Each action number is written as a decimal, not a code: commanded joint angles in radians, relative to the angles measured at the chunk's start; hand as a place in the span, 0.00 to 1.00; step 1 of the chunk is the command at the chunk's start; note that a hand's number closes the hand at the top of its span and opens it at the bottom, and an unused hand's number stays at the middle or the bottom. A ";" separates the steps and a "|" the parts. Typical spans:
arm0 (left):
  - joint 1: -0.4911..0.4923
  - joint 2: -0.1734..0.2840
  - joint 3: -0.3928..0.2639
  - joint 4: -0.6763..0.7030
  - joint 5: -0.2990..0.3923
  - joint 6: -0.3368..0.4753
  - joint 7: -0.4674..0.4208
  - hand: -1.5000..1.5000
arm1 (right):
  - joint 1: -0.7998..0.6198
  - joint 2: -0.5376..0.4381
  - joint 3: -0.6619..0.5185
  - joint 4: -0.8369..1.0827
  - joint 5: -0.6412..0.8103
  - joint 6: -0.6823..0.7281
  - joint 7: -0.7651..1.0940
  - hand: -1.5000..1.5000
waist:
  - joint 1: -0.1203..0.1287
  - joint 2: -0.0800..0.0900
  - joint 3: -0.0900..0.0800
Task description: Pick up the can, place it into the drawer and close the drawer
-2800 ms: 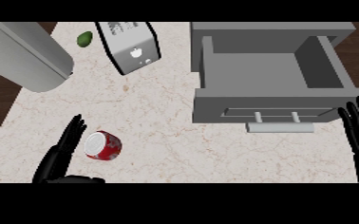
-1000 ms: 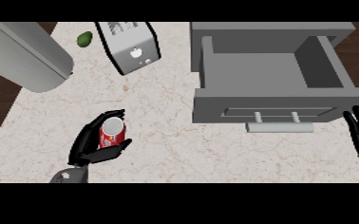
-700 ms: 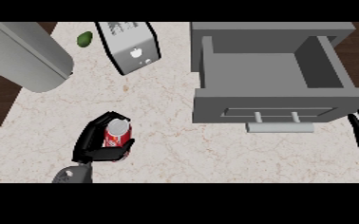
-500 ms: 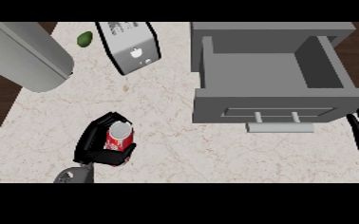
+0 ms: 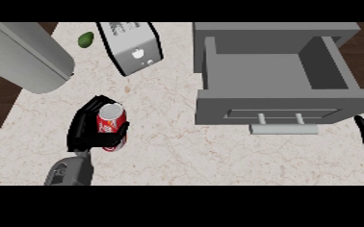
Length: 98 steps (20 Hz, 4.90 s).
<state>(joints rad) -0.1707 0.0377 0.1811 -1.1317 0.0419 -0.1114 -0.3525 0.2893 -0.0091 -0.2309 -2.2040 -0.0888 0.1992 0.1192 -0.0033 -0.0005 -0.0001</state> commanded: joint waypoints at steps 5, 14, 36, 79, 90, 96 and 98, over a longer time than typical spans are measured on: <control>-0.164 -0.016 -0.017 -0.048 -0.001 0.116 0.160 1.00 | 0.005 0.009 -0.010 0.016 0.002 -0.008 -0.026 0.00 | -0.004 0.001 0.000; -0.234 -0.037 -0.189 -0.291 -0.056 0.251 0.369 1.00 | 0.028 -0.008 -0.063 -0.012 -0.062 0.042 -0.019 0.00 | -0.002 -0.001 0.000; -0.931 -0.038 -0.351 0.006 0.008 0.536 0.692 1.00 | -0.018 0.008 -0.039 0.015 -0.008 0.001 -0.019 0.00 | -0.014 0.002 0.001; -1.296 -0.038 -0.728 0.753 0.422 0.745 0.334 1.00 | -0.194 -0.037 -0.004 0.100 0.037 -0.014 0.028 0.00 | -0.110 0.029 0.003; -1.260 -0.038 -0.802 0.766 0.468 0.849 0.317 0.00 | -0.239 -0.051 -0.003 0.114 0.031 -0.013 0.036 0.00 | -0.137 0.037 0.003; -1.229 -0.038 -0.805 0.773 0.506 0.885 0.280 0.00 | -0.213 -0.053 -0.007 0.053 -0.014 0.002 0.067 0.00 | -0.150 0.036 0.003; -1.230 -0.038 -0.809 0.769 0.514 0.902 0.267 0.00 | -0.198 -0.032 0.006 0.085 0.038 -0.014 0.016 0.00 | -0.129 0.033 0.003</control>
<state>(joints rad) -1.4078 0.0000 -0.6243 -0.3657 0.5368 0.7640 -0.0626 0.0769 -0.0524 -0.2315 -2.1229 -0.0632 0.1873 0.1574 -0.1361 0.0331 0.0026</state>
